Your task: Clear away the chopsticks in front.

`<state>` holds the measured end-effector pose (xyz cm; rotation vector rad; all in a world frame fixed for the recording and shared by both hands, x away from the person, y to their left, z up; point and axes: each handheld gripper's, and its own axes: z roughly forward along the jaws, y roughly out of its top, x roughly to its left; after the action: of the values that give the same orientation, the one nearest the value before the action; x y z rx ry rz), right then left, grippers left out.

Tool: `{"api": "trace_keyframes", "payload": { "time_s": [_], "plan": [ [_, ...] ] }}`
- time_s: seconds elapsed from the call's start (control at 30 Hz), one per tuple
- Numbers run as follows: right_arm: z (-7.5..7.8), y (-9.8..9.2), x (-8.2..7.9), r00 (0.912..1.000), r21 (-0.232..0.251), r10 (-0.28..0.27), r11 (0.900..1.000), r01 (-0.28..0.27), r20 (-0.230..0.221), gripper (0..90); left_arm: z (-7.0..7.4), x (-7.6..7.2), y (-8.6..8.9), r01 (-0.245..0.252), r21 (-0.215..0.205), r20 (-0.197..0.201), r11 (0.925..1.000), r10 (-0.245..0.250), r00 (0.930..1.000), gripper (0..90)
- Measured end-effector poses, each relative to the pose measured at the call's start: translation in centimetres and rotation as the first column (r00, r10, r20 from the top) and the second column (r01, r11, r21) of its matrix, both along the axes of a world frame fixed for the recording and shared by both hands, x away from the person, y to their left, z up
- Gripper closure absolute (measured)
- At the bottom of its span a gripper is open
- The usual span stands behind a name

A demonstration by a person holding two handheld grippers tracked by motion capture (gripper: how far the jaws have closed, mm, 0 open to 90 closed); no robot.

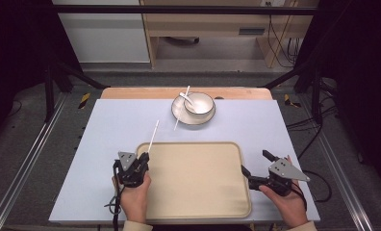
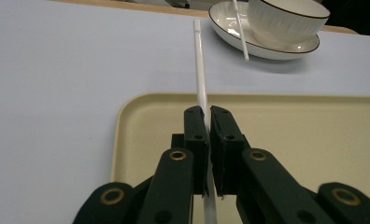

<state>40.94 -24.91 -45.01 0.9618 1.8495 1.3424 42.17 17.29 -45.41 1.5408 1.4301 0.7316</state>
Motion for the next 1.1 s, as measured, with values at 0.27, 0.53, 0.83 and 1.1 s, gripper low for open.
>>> {"api": "trace_keyframes", "payload": {
  "time_s": [0.27, 0.53, 0.83, 1.1],
  "plan": [
    [-0.1, 0.1, 0.0, 1.0000, 0.007, 0.003, 1.000, -0.003, -0.004, 7.9, -0.8, -3.4, 0.6, -0.052, -0.031, -0.014, 0.9982, 0.051, 0.9986, 85.3],
    [-0.1, 0.1, 0.2, 1.0000, 0.014, 0.009, 1.000, -0.008, -0.005, 7.9, -1.3, -5.4, 0.8, -0.076, -0.015, -0.020, 0.9970, 0.076, 0.9969, 85.3],
    [-0.2, 0.2, 0.2, 0.9999, 0.004, 0.009, 1.000, -0.009, -0.009, 8.0, -2.6, -6.9, 0.5, -0.085, -0.006, -0.040, 0.9963, 0.085, 0.9956, 85.3],
    [-0.2, 0.2, 0.2, 0.9999, 0.003, 0.013, 1.000, -0.013, -0.010, 7.9, -3.0, -7.1, 0.7, -0.106, 0.026, -0.059, 0.9941, 0.107, 0.9925, 85.3]
  ]
}}
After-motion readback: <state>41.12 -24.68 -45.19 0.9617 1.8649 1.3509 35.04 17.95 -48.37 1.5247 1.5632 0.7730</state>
